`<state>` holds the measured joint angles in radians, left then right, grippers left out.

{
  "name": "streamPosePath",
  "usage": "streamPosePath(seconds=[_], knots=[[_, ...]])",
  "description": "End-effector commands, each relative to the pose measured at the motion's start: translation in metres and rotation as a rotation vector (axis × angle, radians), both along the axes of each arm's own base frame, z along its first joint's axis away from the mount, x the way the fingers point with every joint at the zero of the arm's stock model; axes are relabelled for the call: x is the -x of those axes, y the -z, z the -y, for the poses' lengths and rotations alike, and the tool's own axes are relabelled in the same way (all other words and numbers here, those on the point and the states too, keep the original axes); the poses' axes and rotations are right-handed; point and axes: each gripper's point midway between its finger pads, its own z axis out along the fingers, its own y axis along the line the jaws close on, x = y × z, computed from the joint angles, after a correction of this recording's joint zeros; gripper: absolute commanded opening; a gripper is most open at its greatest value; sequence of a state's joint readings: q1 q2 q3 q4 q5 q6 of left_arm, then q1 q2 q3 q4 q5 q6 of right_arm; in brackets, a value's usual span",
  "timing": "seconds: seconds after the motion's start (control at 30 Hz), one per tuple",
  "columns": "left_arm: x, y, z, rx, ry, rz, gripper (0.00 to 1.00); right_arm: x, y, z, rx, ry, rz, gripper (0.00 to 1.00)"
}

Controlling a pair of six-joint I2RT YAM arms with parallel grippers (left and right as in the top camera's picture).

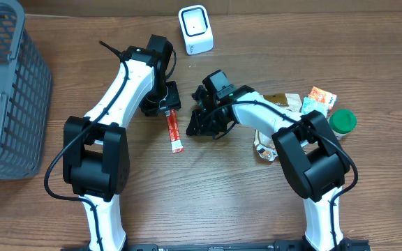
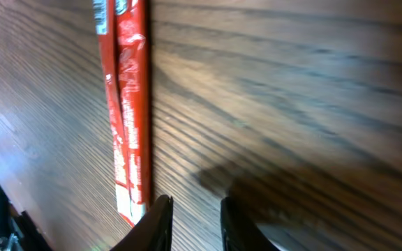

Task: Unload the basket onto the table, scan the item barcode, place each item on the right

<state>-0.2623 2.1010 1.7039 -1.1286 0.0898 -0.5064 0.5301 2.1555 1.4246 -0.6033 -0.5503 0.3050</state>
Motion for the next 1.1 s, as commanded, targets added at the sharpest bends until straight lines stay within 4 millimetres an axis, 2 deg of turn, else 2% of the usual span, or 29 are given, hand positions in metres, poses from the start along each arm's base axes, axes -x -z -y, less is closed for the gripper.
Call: streamPosePath(seconds=[0.0, 0.13, 0.4, 0.57, 0.63, 0.67, 0.7, 0.8, 0.87, 1.0, 1.07], knots=[[-0.006, 0.005, -0.001, -0.031, -0.04, 0.009, 0.48, -0.005, 0.009, 0.018, 0.04, 0.046, -0.025, 0.26], [-0.005, 0.017, 0.0, -0.038, -0.04, -0.016, 0.4, -0.006, 0.01, 0.026, 0.049, 0.063, -0.041, 0.27], [-0.005, 0.055, 0.012, -0.056, -0.009, -0.058, 0.39, -0.006, 0.01, 0.026, 0.049, 0.063, -0.041, 0.27], [-0.004, 0.071, 0.013, -0.082, 0.003, -0.074, 0.4, -0.006, 0.01, 0.026, 0.049, 0.062, -0.041, 0.27], [-0.001, 0.077, 0.008, -0.118, 0.006, -0.088, 0.33, -0.006, 0.01, 0.026, 0.049, 0.062, -0.041, 0.27], [0.001, 0.079, 0.005, -0.131, 0.004, -0.098, 0.21, -0.006, 0.01, 0.026, 0.049, 0.062, -0.041, 0.27], [0.005, 0.08, 0.003, -0.142, 0.005, -0.115, 0.04, -0.006, 0.01, 0.026, 0.049, 0.062, -0.041, 0.27], [0.01, 0.078, 0.001, -0.147, 0.004, -0.134, 0.04, -0.006, 0.01, 0.026, 0.049, 0.062, -0.041, 0.27], [0.011, 0.075, 0.0, -0.149, 0.004, -0.142, 0.04, -0.006, 0.01, 0.026, 0.049, 0.063, -0.041, 0.35], [0.011, 0.061, -0.002, -0.164, 0.005, -0.154, 0.04, -0.005, 0.01, 0.026, 0.051, 0.063, -0.045, 0.59], [0.008, 0.052, -0.004, -0.18, 0.006, -0.15, 0.04, -0.006, 0.01, 0.025, 0.048, 0.063, -0.041, 0.64]])
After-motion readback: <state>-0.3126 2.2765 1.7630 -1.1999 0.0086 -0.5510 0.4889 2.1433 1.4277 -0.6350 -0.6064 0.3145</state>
